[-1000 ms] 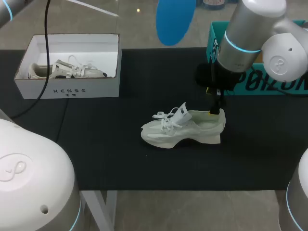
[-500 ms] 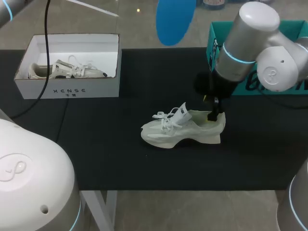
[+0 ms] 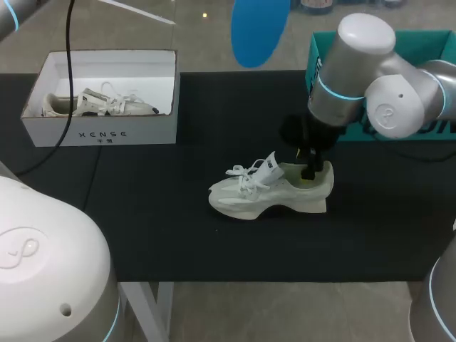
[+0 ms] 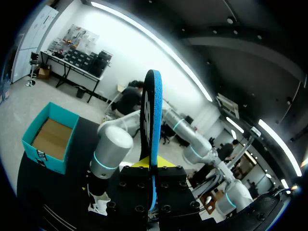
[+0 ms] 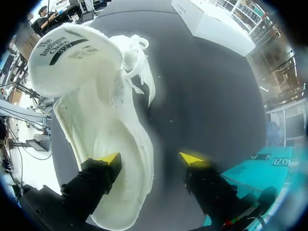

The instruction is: Take the shoe out of the shoebox, open the shoe tongue, remove and reinsert the insole, then place the shoe into the shoebox

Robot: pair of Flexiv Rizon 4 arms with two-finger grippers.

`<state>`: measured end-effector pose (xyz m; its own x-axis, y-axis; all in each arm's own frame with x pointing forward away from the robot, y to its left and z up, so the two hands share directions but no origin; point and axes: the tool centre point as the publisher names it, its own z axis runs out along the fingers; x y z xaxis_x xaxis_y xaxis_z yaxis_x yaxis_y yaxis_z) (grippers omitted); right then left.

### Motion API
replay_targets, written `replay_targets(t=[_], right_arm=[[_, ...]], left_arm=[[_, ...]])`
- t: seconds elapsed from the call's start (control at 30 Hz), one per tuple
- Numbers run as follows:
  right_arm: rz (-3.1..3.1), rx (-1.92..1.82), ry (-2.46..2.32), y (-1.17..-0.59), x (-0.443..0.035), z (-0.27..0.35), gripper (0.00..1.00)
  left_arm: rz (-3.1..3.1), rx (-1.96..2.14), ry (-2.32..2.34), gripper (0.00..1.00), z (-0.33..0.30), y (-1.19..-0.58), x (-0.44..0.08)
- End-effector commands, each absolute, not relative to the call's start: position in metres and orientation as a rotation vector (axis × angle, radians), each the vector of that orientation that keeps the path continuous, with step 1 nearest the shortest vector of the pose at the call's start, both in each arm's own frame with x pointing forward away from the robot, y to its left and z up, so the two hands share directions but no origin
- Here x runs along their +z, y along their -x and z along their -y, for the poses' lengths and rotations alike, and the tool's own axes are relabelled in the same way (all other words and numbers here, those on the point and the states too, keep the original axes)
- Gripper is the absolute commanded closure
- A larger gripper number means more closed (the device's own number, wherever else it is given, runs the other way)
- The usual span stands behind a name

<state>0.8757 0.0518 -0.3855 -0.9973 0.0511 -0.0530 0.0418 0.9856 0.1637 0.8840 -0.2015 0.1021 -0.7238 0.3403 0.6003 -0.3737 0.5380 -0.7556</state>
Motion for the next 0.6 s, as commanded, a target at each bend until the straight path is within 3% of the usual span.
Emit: replay_targets(t=[0.03,0.6], right_arm=[[-3.080,0.241,-0.073,-0.877,-0.391,-0.051,1.00],[-3.094,0.256,-0.072,-0.863,-0.391,-0.044,1.00]], left_arm=[[2.038,1.234,-0.028,1.00,0.201,-0.883,0.102],[2.038,1.234,-0.028,1.00,0.201,-0.883,0.102]])
